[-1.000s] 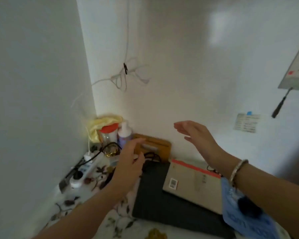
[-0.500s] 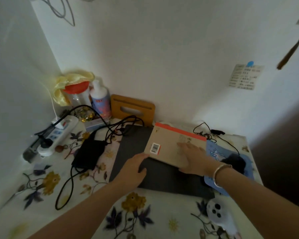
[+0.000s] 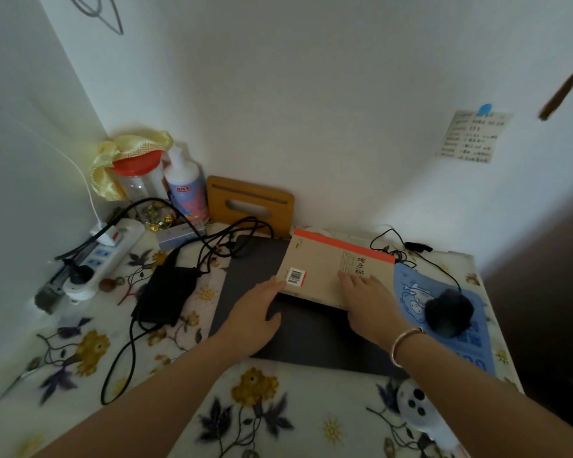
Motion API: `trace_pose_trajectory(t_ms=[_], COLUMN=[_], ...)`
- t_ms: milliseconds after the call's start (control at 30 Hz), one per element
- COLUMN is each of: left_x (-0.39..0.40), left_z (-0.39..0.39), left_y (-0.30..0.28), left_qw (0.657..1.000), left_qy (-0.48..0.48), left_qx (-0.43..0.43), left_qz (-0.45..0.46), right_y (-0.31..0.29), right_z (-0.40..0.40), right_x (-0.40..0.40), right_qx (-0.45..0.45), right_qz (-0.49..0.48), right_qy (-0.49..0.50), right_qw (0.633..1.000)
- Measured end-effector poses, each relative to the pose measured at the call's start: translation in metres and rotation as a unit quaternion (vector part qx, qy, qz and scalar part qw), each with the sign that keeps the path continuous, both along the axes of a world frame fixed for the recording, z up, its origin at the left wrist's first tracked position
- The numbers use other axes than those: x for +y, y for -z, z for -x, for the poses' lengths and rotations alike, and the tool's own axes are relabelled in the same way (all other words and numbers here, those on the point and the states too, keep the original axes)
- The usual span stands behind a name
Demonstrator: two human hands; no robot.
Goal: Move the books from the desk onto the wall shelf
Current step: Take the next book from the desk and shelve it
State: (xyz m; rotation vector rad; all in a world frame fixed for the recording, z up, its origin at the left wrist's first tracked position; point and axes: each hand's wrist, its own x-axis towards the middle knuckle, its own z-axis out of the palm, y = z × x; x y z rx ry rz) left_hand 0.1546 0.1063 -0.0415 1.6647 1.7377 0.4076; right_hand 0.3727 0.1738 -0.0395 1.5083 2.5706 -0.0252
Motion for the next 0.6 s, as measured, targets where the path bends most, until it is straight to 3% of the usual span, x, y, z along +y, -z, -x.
trace_pose_trajectory(t_ms=[67,167,333,467,600], left_x=[0.001,0.004,0.016,0.007,-0.017], left_z=[-0.001,-0.001,0.010,0.023,0.051], left_y=[-0.008,-0.028,-0.093,-0.150,-0.204], left_qw=[0.996,0.991,0.944,0.972,0.959], left_qy=[0.024,0.027,-0.038,0.034,0.025], left_qx=[0.085,0.105,0.155,0.096,0.169], left_qz=[-0.016,-0.083,-0.290,-0.212,-0.226], right_y=[-0.011,-0.050,-0.128,-0.194,-0.244], right_z=[0.001,0.006,0.020,0.046,0.080], right_x=[0.002,0.006,0.017,0.004,-0.024], right_qx=[-0.006,0.017,-0.028,-0.030,-0.029], right_qz=[-0.019,-0.111,-0.204,-0.245,-0.266], right_qy=[-0.041,-0.091,-0.188,-0.233,-0.284], right_qw=[0.999,0.989,0.960,0.941,0.921])
